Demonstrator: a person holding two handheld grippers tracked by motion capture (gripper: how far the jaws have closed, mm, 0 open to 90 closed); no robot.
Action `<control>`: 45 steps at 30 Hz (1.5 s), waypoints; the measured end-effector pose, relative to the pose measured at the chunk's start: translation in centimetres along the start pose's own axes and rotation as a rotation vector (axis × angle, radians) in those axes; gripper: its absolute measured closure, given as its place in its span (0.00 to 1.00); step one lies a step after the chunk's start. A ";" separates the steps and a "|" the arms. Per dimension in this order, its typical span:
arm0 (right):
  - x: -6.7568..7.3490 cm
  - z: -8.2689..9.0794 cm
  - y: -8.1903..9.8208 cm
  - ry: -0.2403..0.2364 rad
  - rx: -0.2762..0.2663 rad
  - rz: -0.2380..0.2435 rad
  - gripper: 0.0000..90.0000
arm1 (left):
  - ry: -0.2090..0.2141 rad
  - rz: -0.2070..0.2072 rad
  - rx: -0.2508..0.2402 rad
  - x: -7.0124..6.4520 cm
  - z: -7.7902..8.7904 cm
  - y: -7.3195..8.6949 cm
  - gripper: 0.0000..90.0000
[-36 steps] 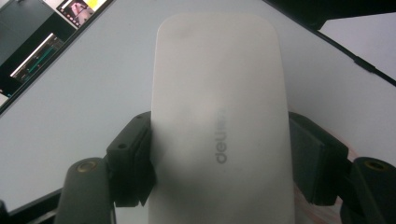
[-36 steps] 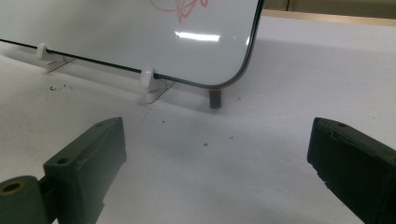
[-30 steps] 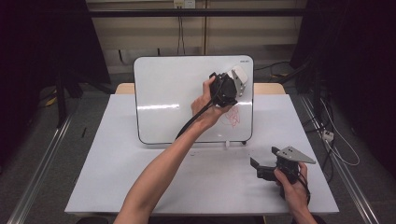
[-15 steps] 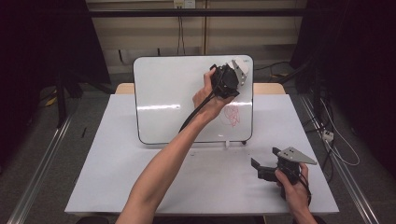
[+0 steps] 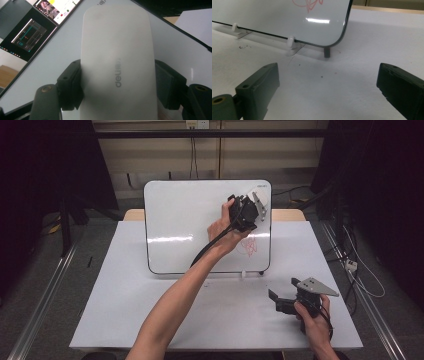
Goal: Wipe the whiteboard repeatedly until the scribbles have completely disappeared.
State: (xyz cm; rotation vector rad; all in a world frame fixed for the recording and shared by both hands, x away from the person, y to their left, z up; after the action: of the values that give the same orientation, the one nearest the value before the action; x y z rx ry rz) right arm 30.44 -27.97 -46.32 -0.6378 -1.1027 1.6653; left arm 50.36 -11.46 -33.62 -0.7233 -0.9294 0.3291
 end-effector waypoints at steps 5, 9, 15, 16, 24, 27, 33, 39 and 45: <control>0.0 0.0 0.0 -0.001 0.001 0.003 0.05 | 0.018 -0.017 -0.009 -1.0 0.3 0.8 0.35; 0.0 0.0 0.0 0.002 0.002 0.003 0.05 | 0.030 -0.026 -0.017 -1.8 0.6 1.5 0.35; 0.0 0.0 0.0 0.002 -0.001 0.007 0.05 | 0.036 -0.009 -0.037 -3.2 1.2 2.9 0.35; 0.0 0.0 0.0 0.002 0.000 0.008 0.05 | 0.033 -0.014 -0.040 -3.5 1.3 3.0 0.35; 0.1 0.0 0.0 0.003 0.000 0.009 0.05 | 0.043 -0.034 -0.033 -4.0 1.7 3.5 0.35; 0.0 0.0 0.0 0.002 -0.002 0.005 0.05 | 0.050 -0.036 -0.032 -3.9 1.6 3.4 0.35; 0.1 0.0 0.0 -0.003 -0.001 0.007 0.05 | 0.062 -0.042 -0.012 -2.9 1.2 2.2 0.35; 0.1 0.1 0.0 -0.003 0.000 0.004 0.05 | 0.070 -0.038 -0.005 -1.7 0.7 1.3 0.35; 0.0 0.2 0.0 -0.001 -0.003 0.000 0.05 | 0.065 -0.023 0.006 -0.5 0.3 0.3 0.35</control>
State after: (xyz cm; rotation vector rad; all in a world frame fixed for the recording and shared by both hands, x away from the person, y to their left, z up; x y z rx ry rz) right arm 30.30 -28.01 -46.25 -0.6392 -1.1057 1.6646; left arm 49.86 -11.39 -33.98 -0.7133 -0.8741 0.2862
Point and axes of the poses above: each handheld gripper's, and its own axes: z roughly backward along the jaws, y roughly out of its underside, x roughly to its left, the point moved 2 cm from there along -z, roughly forward along the jaws
